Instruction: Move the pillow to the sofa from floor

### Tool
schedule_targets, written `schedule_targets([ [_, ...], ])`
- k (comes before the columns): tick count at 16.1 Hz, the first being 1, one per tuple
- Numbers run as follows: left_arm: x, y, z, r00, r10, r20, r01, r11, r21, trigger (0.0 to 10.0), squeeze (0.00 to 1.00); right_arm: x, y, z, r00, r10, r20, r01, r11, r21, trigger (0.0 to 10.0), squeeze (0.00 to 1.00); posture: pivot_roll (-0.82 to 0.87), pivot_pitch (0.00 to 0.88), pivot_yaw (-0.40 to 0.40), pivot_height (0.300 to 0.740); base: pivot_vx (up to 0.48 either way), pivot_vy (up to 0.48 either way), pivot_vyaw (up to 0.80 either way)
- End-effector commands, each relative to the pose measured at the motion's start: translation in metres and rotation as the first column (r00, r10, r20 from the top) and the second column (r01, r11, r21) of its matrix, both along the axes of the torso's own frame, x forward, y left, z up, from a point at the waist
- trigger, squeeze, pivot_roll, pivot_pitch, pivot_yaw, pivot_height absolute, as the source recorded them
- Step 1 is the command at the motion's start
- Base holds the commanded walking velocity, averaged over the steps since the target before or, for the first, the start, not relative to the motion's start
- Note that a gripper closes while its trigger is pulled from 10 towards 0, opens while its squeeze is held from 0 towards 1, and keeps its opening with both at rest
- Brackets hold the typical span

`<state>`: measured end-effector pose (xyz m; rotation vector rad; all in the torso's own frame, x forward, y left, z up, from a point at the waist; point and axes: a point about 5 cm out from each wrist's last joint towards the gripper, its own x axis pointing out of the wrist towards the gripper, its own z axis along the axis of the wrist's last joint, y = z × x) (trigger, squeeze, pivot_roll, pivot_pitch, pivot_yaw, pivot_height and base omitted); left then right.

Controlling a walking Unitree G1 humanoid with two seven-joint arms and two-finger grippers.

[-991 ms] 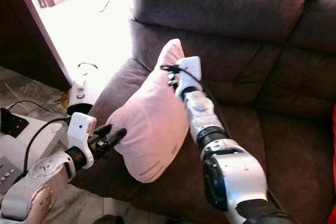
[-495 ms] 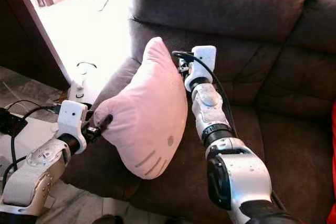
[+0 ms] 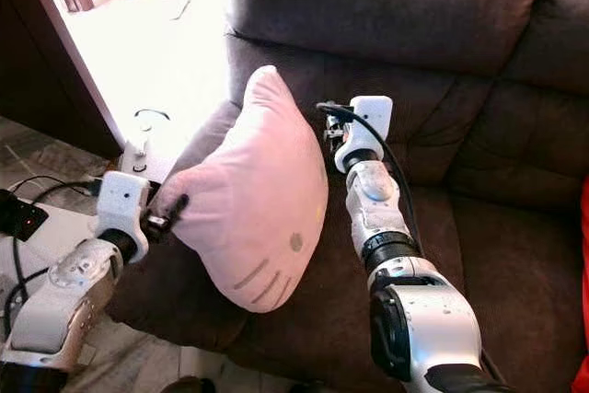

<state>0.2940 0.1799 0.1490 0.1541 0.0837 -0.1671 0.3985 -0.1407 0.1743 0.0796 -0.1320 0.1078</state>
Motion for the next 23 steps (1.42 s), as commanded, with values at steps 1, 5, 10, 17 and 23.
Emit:
schedule_targets([
  [1,0.003,0.008,0.005,0.997,0.057,0.043,-0.057,0.998,0.016,10.0,0.0,-0.001,-0.008,-0.001,1.0,-0.028,0.008,0.028,1.0,0.012,10.0,0.0,0.21,0.128,-0.085,0.718,0.0,0.0,0.0],
  [5,0.005,0.011,0.024,0.979,0.106,0.172,-0.1,0.994,-0.044,10.0,0.0,-0.004,-0.012,-0.006,0.999,-0.043,0.011,0.043,0.999,0.021,10.0,0.0,0.21,0.129,-0.084,0.718,0.0,0.0,0.0],
  [10,0.005,0.008,0.026,0.968,0.108,0.225,-0.106,0.994,-0.025,10.0,0.0,-0.008,-0.015,-0.011,0.998,-0.056,0.015,0.056,0.998,0.037,10.0,0.0,0.2,0.135,-0.082,0.718,0.0,0.0,0.0],
  [17,0.003,0.003,0.024,0.925,0.191,0.327,-0.151,0.978,-0.144,10.0,0.0,-0.023,-0.014,-0.008,0.985,-0.048,0.163,0.039,0.998,0.056,10.0,0.0,0.18,0.134,-0.08,0.718,0.0,0.0,0.0],
  [23,0.005,-0.002,0.019,0.914,0.195,0.356,-0.146,0.976,-0.16,10.0,0.0,-0.044,-0.017,-0.022,0.979,-0.065,0.191,0.056,0.997,0.056,10.0,0.0,0.15,0.122,-0.078,0.718,0.0,0.0,0.0],
])
